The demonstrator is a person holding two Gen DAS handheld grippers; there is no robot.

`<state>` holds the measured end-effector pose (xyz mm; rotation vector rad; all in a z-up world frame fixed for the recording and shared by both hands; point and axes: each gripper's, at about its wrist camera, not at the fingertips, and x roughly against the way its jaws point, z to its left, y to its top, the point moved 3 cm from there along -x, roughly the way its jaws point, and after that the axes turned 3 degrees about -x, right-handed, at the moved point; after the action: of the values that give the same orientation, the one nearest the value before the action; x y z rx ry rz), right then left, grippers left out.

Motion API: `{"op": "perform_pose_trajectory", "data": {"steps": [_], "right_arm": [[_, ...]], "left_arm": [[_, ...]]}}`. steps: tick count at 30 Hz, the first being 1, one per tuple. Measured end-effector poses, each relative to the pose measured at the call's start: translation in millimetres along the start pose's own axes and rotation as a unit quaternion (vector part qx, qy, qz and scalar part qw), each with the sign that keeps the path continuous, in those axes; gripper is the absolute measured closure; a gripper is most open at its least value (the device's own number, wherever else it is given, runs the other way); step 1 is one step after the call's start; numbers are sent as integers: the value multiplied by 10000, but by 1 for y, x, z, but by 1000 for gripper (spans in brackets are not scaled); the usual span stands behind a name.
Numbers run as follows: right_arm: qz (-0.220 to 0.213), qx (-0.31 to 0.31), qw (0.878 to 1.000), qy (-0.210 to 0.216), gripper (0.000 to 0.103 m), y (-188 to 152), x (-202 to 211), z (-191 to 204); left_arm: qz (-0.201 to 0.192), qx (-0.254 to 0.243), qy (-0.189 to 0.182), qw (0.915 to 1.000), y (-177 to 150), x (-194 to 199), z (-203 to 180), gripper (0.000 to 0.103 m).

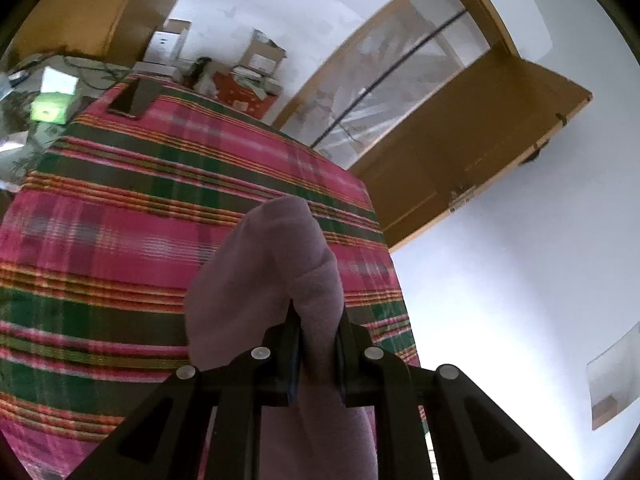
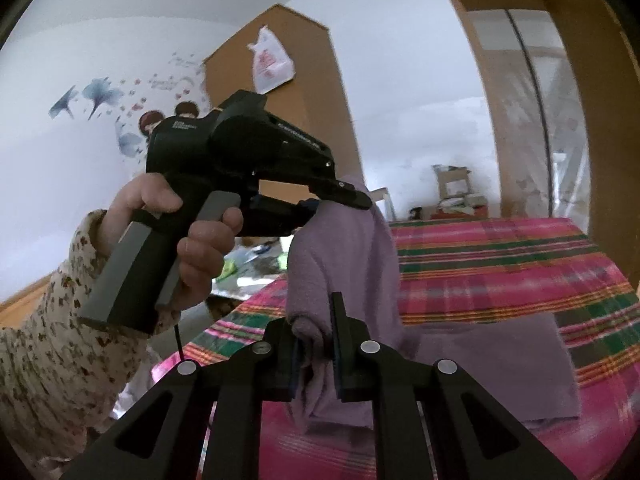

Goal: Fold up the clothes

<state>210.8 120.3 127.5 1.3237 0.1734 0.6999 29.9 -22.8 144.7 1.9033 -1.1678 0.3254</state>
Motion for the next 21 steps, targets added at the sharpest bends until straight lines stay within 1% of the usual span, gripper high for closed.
{"op": "perform_pose_trajectory", "data": {"steps": [14,21], "right_arm": [[-140,-632,9963,-558,91,-1,35,-74],[-87,-931,9925,-788,91,-8,41,-111]], "left_arm": [[592,-407,62,9974,-5,-75,-56,89],[915,-438,157,9947,-9,-118,-70,89]]}}
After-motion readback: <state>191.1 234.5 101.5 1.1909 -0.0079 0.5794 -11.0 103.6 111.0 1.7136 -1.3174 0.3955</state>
